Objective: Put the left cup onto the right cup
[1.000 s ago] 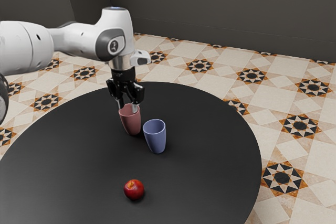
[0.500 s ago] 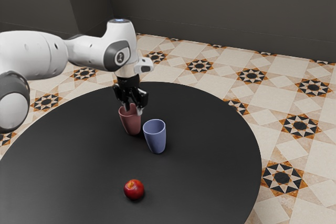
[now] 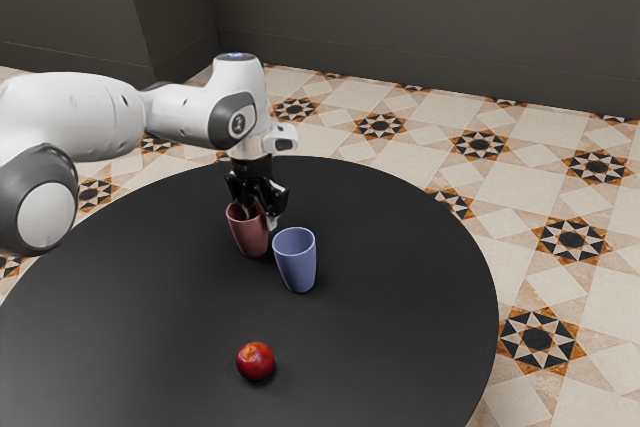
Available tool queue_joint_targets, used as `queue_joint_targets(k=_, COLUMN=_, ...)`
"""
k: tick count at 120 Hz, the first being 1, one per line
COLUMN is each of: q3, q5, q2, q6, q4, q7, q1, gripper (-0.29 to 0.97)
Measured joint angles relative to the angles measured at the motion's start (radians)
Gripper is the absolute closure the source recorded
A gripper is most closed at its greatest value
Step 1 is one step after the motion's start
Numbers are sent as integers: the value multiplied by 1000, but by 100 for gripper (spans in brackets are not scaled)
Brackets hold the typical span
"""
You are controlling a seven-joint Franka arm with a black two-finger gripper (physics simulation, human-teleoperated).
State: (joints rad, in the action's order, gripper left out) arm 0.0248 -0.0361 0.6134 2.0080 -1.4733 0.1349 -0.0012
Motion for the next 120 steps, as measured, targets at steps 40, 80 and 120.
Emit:
queue_joint_targets(k=40, q3=3, q5=-20, q2=1, q6=2, q4=0, q7=10, q1=4, gripper=69)
queue_joint_targets(k=80, q3=8, q5=-29, q2=-9, q6=-1, q4=0, q7=7, q1=2, gripper=77)
queue_joint_targets(k=120, q3=14, q5=-15, q2=-121, q6=-27, q4=-32, q7=1, q1=-58, gripper=78)
